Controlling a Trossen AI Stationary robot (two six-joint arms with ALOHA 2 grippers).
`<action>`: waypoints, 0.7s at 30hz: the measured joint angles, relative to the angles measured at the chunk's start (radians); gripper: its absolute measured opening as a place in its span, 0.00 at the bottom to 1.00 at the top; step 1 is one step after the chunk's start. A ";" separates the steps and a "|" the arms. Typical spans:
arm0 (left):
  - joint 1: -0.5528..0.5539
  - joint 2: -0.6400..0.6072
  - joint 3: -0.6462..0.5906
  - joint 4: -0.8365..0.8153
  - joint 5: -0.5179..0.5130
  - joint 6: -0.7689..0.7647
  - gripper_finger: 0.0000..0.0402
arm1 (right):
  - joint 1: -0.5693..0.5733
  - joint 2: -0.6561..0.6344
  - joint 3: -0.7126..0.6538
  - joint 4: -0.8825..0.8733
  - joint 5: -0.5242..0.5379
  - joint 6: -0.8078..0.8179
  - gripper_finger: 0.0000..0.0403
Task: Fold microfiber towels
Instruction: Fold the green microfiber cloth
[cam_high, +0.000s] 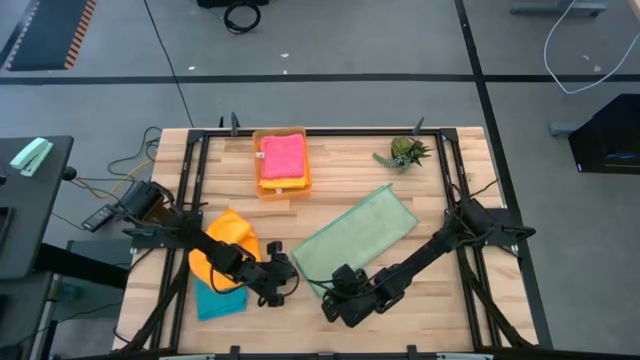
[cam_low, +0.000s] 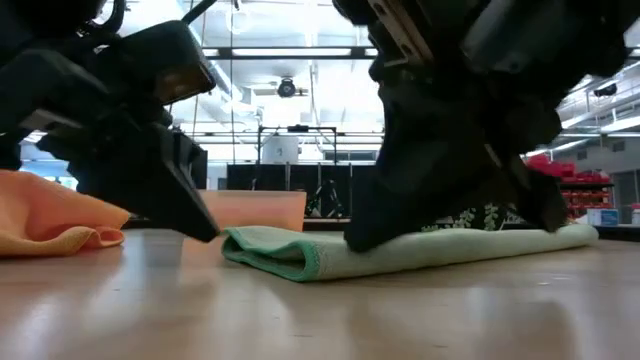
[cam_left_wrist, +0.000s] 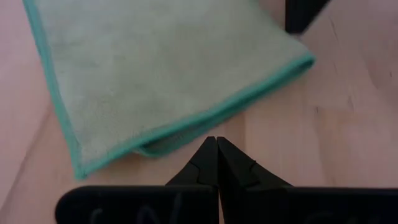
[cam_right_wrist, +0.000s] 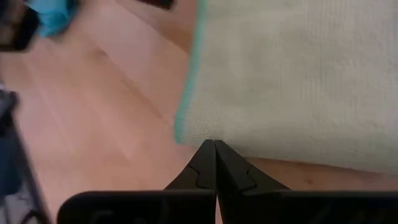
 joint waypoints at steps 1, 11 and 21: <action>0.001 0.000 0.000 0.008 -0.008 0.000 0.01 | 0.002 0.001 0.000 -0.017 0.000 0.006 0.00; 0.064 0.026 0.000 0.004 -0.027 -0.002 0.00 | 0.005 0.011 0.000 -0.033 -0.013 -0.004 0.00; 0.082 0.037 -0.001 0.013 0.004 -0.009 0.00 | 0.012 -0.031 0.000 -0.025 0.057 -0.058 0.00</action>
